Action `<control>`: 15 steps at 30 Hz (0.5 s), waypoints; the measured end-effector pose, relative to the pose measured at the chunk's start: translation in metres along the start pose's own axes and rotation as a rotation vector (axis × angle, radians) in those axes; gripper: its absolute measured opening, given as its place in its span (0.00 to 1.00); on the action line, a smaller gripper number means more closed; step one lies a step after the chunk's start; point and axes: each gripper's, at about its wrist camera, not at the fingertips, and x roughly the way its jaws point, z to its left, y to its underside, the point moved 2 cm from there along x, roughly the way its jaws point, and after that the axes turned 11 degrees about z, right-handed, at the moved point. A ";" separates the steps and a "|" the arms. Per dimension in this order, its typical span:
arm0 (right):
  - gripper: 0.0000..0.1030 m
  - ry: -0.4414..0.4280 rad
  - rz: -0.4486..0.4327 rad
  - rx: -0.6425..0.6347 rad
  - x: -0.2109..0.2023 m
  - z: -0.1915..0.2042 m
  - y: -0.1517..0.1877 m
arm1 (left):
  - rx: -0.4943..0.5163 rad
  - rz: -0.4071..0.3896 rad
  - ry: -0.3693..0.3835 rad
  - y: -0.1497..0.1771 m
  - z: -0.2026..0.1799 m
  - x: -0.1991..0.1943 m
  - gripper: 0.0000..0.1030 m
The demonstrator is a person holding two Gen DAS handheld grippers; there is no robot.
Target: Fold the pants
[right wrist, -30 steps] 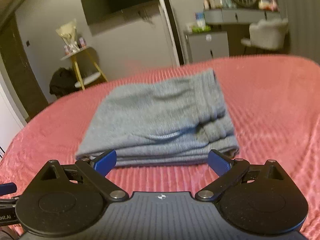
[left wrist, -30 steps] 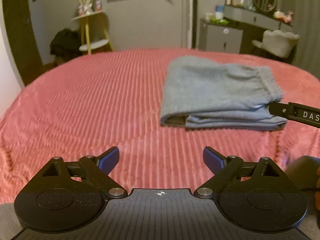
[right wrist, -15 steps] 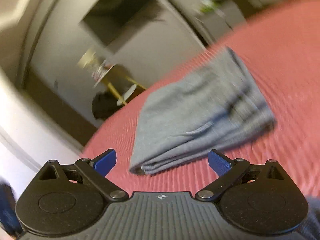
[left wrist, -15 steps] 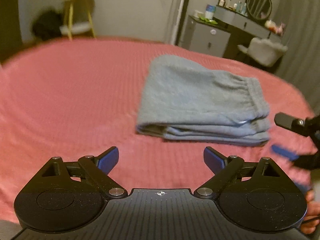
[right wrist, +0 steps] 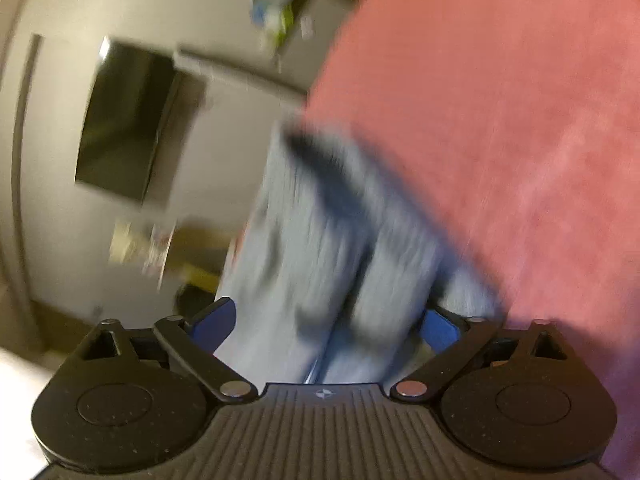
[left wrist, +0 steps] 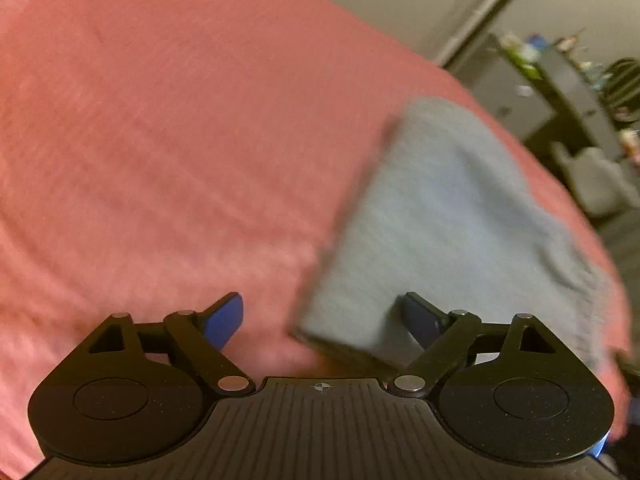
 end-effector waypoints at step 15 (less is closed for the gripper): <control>0.96 0.512 -0.018 -0.406 0.021 0.048 0.024 | 0.306 -0.097 -0.131 0.038 -0.062 0.002 0.98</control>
